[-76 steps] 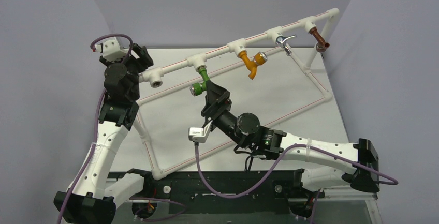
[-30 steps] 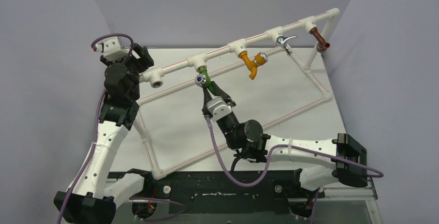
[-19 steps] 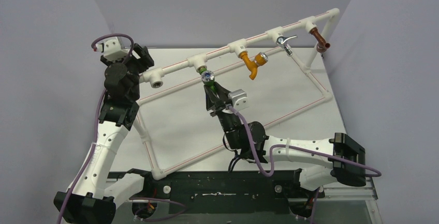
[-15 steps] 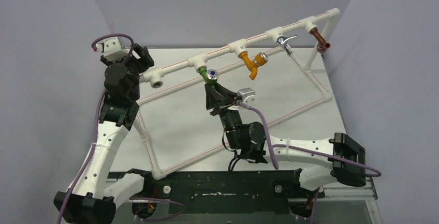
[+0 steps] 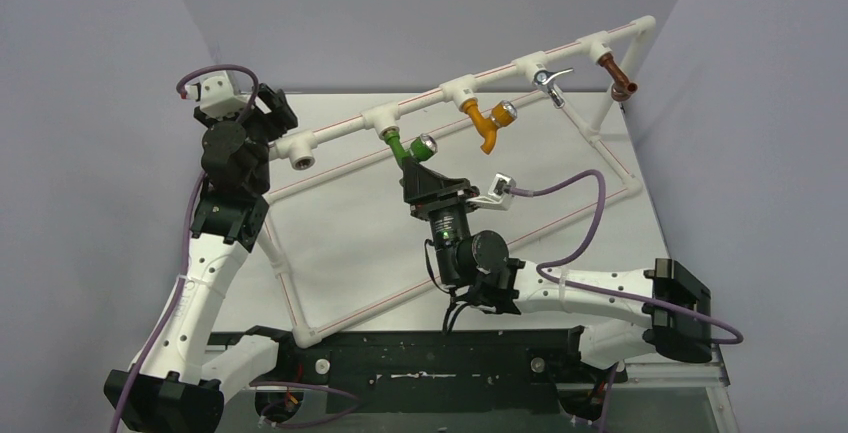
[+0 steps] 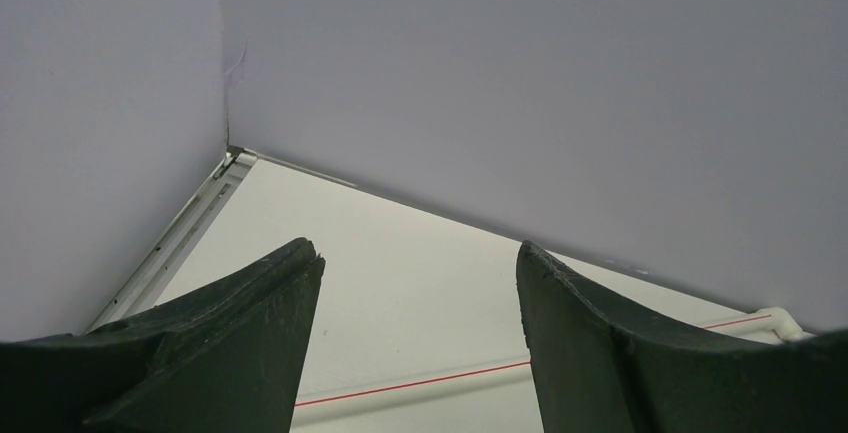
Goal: Install the water faucets
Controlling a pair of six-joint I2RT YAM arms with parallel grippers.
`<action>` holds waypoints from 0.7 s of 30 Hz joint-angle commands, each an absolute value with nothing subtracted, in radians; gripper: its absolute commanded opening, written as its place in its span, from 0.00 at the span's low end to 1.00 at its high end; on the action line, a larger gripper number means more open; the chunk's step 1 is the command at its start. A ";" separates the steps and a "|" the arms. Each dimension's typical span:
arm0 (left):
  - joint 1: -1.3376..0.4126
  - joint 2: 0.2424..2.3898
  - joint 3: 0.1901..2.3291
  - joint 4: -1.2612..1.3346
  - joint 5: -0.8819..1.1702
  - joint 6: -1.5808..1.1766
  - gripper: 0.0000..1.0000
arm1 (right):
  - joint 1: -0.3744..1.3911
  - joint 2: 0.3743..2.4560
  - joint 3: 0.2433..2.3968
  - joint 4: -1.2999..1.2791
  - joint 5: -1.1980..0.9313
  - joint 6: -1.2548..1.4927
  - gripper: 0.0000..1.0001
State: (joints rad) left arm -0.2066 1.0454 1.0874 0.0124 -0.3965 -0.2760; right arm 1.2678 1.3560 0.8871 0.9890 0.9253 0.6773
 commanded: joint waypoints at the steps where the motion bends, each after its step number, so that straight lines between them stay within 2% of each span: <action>1: -0.211 1.100 1.007 -0.270 -0.360 -0.245 0.69 | 1.242 1.288 0.926 0.790 1.066 1.073 0.00; 8: -0.204 1.097 1.007 -0.270 -0.360 -0.245 0.69 | 1.187 1.263 0.989 0.449 0.956 1.529 0.00; 21: -0.204 1.074 1.004 -0.267 -0.373 -0.245 0.69 | 1.183 1.247 1.014 0.351 0.913 1.746 0.00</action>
